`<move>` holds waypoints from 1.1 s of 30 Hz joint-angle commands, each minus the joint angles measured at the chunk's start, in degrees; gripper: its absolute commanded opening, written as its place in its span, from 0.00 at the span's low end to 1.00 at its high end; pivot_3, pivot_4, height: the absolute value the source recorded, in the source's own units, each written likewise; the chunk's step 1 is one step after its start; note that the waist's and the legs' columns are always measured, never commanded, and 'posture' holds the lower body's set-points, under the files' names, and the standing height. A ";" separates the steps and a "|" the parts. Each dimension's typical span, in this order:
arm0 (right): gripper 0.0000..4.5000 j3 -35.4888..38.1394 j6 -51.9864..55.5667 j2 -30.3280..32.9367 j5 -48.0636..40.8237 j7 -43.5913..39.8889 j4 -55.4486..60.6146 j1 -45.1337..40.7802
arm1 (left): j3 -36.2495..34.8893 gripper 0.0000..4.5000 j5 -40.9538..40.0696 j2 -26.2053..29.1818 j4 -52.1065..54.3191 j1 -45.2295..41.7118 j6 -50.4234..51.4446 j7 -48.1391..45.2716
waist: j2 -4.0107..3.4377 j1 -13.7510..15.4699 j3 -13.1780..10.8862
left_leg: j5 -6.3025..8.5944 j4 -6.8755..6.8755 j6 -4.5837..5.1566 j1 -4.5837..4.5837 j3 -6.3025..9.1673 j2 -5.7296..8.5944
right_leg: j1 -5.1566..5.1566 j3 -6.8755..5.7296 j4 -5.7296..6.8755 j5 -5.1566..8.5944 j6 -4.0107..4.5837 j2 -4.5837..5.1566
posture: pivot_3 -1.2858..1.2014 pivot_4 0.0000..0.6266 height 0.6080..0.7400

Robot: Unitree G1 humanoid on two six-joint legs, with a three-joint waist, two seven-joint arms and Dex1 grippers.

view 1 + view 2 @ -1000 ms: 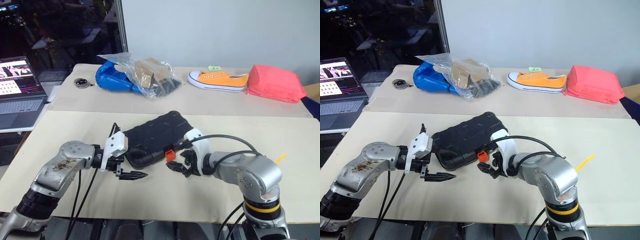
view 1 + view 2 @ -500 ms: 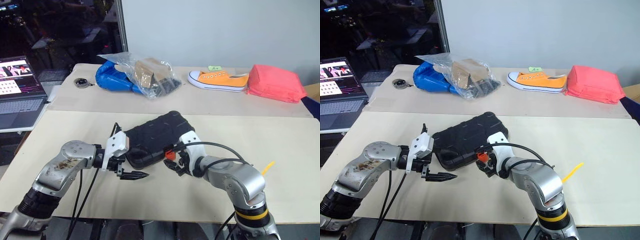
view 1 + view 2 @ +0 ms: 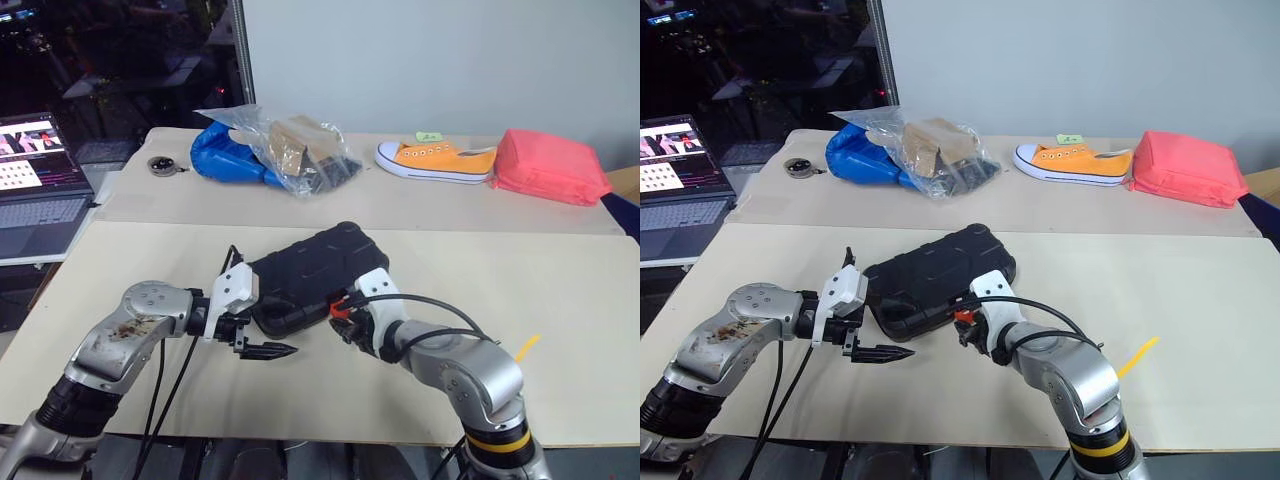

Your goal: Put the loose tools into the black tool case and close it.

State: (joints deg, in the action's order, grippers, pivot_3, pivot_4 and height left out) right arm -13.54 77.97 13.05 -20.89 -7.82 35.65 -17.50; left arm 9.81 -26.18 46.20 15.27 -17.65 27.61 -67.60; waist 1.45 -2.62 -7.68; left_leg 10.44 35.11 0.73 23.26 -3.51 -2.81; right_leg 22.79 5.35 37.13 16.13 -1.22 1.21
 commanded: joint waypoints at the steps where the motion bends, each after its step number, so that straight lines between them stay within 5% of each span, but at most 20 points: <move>1: 0.27 -2.08 -2.03 2.63 1.50 -0.20 3.89 -1.84 | 2.13 0.97 1.78 -0.02 -1.15 1.03 1.08 -0.34 | 0.00 0.02 0.00 | 0.00 0.00 0.00 0.01 0.00 0.00 | 0.01 0.00 0.00 0.00 0.00 0.00 | 0.52 0.24 1.00; 33: 0.27 -3.89 -0.11 6.42 0.49 -3.39 5.54 -5.37 | 3.63 0.97 2.98 -2.80 -2.05 -0.22 1.35 -0.47 | 0.00 0.07 0.00 | 0.00 0.01 0.00 0.24 0.00 0.03 | 0.24 0.03 0.02 -0.03 0.05 0.01 | 0.52 0.24 1.00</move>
State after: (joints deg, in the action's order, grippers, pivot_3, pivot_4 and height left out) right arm -17.96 80.20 19.24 -20.30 -10.30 37.28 -22.12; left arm 11.14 -24.83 43.47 14.67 -18.98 27.60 -68.07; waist 1.45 -2.56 -7.69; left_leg 10.44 35.12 0.73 23.50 -3.51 -2.78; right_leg 23.03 5.38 37.15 16.10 -1.17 1.22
